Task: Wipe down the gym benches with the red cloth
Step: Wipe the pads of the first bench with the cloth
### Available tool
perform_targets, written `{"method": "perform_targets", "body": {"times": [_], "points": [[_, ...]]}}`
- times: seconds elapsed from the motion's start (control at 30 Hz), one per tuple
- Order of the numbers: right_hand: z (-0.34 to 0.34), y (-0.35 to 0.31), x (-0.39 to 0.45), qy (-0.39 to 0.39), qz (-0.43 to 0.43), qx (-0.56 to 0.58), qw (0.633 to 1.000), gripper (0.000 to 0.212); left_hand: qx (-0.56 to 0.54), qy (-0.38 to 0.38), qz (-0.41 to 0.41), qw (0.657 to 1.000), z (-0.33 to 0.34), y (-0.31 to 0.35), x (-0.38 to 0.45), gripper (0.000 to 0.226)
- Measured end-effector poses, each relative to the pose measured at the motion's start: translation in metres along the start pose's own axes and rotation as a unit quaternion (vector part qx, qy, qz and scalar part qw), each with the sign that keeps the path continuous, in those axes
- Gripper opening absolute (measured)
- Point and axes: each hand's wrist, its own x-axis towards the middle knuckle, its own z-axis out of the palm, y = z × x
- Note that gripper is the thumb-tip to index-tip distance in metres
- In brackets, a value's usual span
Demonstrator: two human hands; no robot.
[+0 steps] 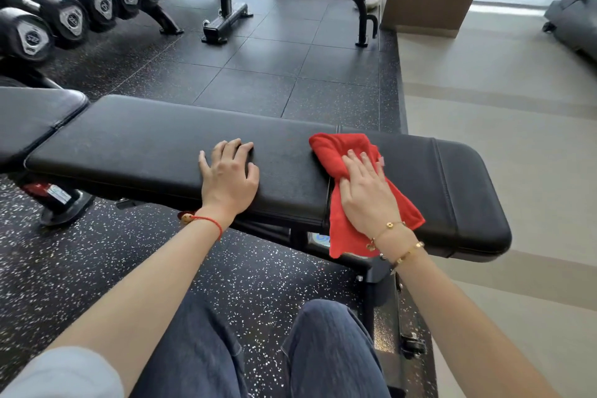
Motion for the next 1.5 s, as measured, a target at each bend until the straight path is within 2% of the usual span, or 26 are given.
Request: {"method": "perform_targets", "body": {"times": [0.17,0.3,0.43,0.53,0.63,0.77,0.83,0.9,0.97,1.07,1.27,1.37,1.5], "points": [[-0.001,-0.004,0.05,-0.049,0.053,0.043,0.996,0.053,0.016,-0.024,0.0,1.0,-0.001,0.006,-0.002,0.047],[0.003,-0.023,0.056,-0.073,-0.009,0.027,0.997,0.055,0.011,-0.026,0.004,1.0,0.0,0.011,-0.002,0.043],[0.006,-0.025,0.023,-0.041,-0.061,0.026,0.997,0.056,-0.011,-0.023,0.022,0.999,0.004,0.027,-0.002,0.041],[0.003,-0.011,0.009,-0.018,-0.051,-0.003,0.999,0.055,-0.02,-0.02,0.029,0.999,0.009,0.036,-0.003,0.04],[0.001,-0.008,0.013,-0.032,-0.036,-0.006,0.999,0.054,-0.017,0.007,0.028,0.999,0.012,0.034,-0.005,0.039],[-0.001,-0.007,0.017,-0.027,-0.046,0.08,0.995,0.051,-0.026,0.029,0.025,0.999,0.012,0.034,-0.005,0.037],[-0.004,-0.001,0.016,0.028,-0.02,0.138,0.99,0.052,-0.026,0.036,0.027,0.999,0.012,0.034,-0.004,0.039],[-0.008,0.009,0.016,0.052,0.032,0.117,0.991,0.06,-0.028,0.039,0.028,0.998,0.013,0.034,-0.004,0.04],[-0.01,0.017,0.014,0.015,0.077,0.066,0.995,0.068,-0.03,0.04,0.028,0.998,0.014,0.033,-0.005,0.04],[-0.011,0.023,0.011,-0.028,0.097,0.056,0.993,0.072,-0.034,0.041,0.025,0.998,0.014,0.032,-0.005,0.042],[-0.009,0.019,0.01,0.047,0.074,0.076,0.993,0.054,-0.043,0.044,0.02,0.998,0.014,0.033,-0.006,0.043],[-0.007,0.013,0.012,0.055,0.073,0.109,0.99,0.043,-0.041,0.043,0.018,0.998,0.014,0.033,-0.007,0.043],[-0.009,0.005,0.021,0.059,0.073,0.224,0.97,0.03,-0.039,0.038,0.023,0.998,0.014,0.033,-0.007,0.044]]}}
